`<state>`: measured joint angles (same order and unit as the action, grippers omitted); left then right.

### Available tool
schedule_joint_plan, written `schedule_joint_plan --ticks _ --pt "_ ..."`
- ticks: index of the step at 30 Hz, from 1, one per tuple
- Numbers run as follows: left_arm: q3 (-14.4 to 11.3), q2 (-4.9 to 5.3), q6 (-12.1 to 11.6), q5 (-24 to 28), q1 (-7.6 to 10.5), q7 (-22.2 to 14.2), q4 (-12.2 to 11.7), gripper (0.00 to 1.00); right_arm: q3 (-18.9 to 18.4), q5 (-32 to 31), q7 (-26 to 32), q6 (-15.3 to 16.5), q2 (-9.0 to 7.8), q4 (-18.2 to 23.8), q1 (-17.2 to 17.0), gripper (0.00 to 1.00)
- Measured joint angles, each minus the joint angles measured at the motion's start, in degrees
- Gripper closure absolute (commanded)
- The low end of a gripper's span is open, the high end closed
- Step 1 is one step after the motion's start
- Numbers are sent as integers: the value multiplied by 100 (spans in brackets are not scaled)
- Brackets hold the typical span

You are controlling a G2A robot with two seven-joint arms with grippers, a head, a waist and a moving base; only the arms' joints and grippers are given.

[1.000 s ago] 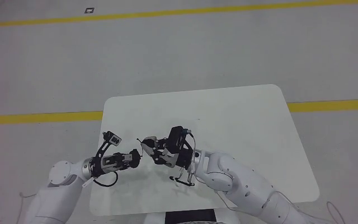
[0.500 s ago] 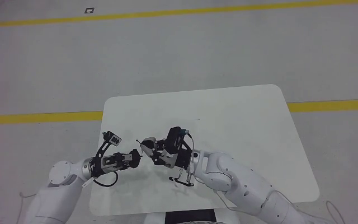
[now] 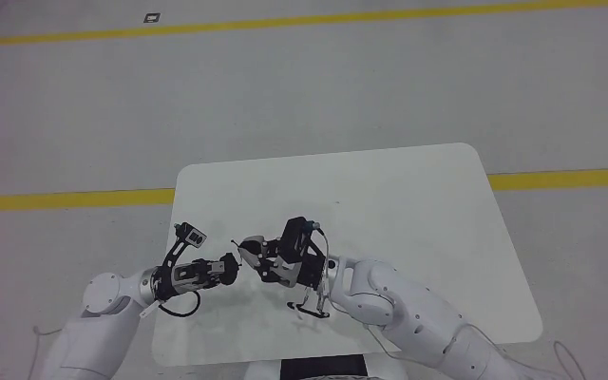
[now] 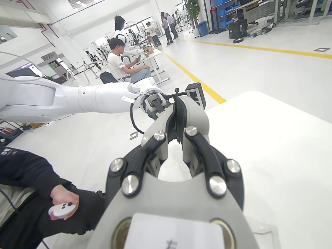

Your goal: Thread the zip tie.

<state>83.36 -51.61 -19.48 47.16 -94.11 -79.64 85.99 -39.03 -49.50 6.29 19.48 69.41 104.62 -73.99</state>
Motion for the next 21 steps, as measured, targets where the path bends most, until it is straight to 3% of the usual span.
schedule_joint_plan --ticks 21 --pt "0 0 0 0 0 0 0 100 -191 -42 5 0 -203 266 -316 100"
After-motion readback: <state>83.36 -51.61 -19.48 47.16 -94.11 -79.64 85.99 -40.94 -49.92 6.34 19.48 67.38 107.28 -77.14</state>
